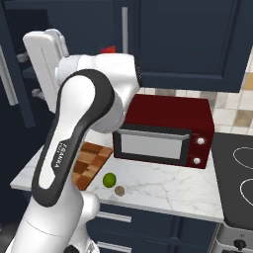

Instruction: Open the cabinet. Place the bowl and condiment on the counter. Then place the lime and garlic on the cutting board.

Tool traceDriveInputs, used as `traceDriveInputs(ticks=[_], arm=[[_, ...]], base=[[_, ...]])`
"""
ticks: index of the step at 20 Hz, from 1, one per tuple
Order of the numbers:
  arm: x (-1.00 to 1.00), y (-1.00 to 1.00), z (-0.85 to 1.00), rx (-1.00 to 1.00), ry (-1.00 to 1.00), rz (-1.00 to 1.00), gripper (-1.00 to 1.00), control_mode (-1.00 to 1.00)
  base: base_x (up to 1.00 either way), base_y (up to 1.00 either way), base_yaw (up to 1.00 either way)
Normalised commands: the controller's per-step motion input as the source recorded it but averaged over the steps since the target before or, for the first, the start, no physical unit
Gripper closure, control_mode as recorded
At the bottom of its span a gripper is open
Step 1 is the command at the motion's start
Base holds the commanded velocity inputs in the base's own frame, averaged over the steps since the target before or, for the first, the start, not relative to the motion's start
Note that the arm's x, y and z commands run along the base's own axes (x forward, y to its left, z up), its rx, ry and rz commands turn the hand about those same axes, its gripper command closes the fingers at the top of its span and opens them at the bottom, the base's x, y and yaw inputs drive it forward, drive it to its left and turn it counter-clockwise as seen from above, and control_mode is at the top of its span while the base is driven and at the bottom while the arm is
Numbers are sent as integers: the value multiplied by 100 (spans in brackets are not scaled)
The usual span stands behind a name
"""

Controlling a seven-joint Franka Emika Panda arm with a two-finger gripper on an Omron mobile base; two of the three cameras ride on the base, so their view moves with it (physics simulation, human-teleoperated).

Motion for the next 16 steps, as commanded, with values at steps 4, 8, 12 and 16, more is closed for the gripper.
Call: traceDriveInputs(ticks=[4,8,12,16], arm=[[40,0,-8,13,28,3,-100,-100],[61,3,-15,8,23,0,-100,-100],[56,1,-12,1,15,0,-100,-100],[37,0,-2,0,0,0,-100,-100]], base=[[0,0,0],[0,0,0],[0,0,0],[0,0,0]])
